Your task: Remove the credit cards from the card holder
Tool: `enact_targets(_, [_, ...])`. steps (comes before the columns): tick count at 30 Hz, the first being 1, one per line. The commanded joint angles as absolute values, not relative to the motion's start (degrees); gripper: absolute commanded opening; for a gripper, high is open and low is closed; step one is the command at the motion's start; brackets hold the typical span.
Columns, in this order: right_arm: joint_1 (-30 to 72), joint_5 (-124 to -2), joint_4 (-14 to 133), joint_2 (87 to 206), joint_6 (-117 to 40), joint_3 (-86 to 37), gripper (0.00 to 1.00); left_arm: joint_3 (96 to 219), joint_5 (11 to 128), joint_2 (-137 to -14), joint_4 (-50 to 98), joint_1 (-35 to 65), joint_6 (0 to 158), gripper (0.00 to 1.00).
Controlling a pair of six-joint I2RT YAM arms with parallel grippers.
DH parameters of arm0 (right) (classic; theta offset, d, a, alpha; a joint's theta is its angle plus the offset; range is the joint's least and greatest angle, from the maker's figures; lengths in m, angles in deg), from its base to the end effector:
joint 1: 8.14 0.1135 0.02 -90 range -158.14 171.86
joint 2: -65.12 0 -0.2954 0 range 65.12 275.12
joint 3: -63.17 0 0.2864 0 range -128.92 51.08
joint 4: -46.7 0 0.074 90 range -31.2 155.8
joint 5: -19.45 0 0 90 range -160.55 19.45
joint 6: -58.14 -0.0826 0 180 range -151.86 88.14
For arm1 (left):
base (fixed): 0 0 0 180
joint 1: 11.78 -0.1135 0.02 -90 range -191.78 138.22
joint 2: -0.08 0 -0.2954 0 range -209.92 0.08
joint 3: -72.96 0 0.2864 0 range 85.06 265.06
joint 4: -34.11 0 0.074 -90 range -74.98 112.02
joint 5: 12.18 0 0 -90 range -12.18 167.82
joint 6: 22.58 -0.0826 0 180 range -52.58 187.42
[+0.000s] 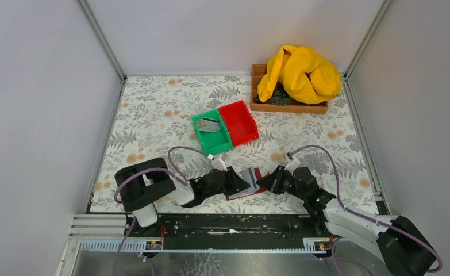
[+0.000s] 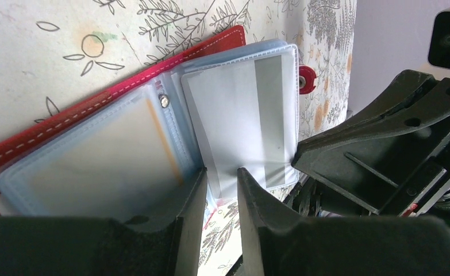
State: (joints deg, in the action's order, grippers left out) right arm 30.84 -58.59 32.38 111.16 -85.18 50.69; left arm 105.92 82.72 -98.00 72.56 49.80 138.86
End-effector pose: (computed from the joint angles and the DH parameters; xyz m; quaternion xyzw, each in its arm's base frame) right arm 0.1445 0.1390 0.1168 0.0414 0.8121 0.4741 0.3377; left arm 0.1593 -0.2796 0.0760 -0.0954 0.8453 -0.4665 0.2424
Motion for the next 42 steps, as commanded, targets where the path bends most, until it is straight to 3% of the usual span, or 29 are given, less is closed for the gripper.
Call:
enact_targets(1, [31.75,-55.58,36.12,114.57,-83.68,55.71,0.00,106.39,84.07,-96.92,78.47,49.02,137.94,0.33])
enact_targets(42, [31.68,-61.00,40.40,117.30,-82.25,51.90,0.00,104.96,68.29,-112.45,105.08,47.09,143.70,0.31])
